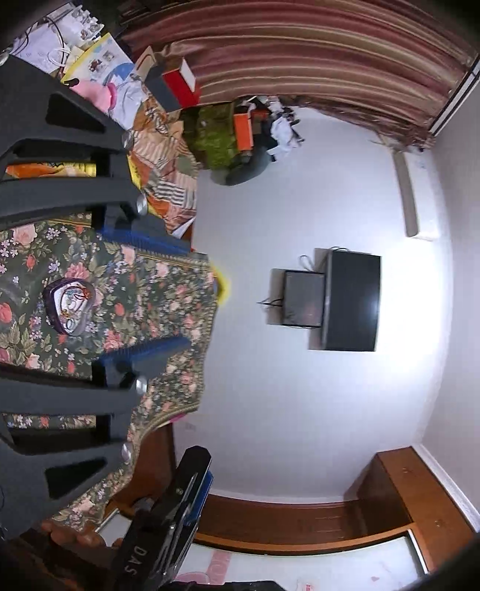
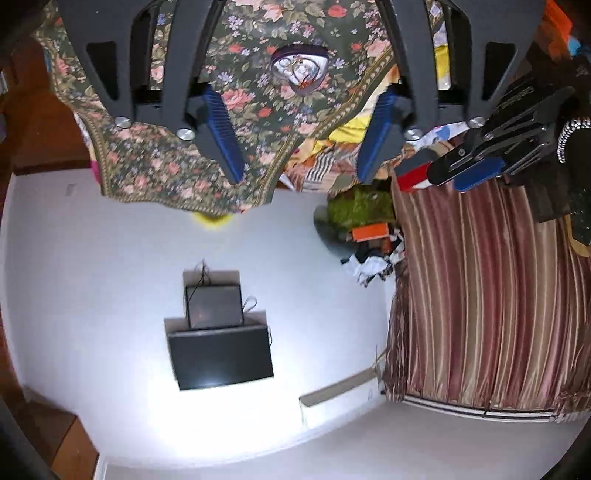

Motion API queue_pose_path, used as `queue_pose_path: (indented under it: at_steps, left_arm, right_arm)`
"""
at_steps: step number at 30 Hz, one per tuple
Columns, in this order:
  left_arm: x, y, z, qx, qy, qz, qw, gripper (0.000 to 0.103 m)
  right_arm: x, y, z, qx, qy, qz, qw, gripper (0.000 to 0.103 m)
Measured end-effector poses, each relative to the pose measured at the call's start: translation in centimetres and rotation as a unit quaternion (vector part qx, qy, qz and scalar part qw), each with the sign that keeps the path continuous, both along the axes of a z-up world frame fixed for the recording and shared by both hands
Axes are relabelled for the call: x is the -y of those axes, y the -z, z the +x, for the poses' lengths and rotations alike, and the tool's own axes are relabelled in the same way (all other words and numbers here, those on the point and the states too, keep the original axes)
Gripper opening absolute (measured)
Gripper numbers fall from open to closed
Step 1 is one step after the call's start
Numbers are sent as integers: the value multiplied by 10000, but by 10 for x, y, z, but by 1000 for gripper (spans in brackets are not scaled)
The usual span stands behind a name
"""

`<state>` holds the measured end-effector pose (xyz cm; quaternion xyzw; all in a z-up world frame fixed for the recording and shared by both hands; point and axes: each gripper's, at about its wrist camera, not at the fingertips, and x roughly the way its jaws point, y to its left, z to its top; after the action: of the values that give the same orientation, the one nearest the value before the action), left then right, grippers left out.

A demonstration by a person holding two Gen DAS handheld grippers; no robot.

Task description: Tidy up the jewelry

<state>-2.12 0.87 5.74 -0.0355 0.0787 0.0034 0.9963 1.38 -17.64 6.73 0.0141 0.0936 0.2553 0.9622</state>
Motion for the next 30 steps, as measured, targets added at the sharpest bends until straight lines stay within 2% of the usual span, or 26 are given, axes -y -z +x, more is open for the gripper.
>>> queue_pose_path:
  at_steps: [2,3,5,6,10,30]
  left_arm:
    - [0,-3,-7,95,-29,-41,9999,74]
    - [-1,-5,-10,143,-60,-75,9999,77]
    - [-2,-6,-15,189,-122,-100,9997,91]
    - [-2,-6,-17,204,-182,-102,9996,93]
    - [-1,-5,-19,151,-269,-15,9995,94]
    - [-1,5,-15,-54,-273,-87,9996,97]
  right_arm:
    - [-1,0,-4,90,85,-17,9999,74]
    - [-2,0,-4,136,150,-41,9998,76]
    - [-4,0,-5,193,257,-82,9995,86]
    - [-3,0,-5,207,296,-89,9993,87]
    - [-3,2,-3,184,419,-93,9989,102]
    - [3,10,-11,41,372,-123,9992,103]
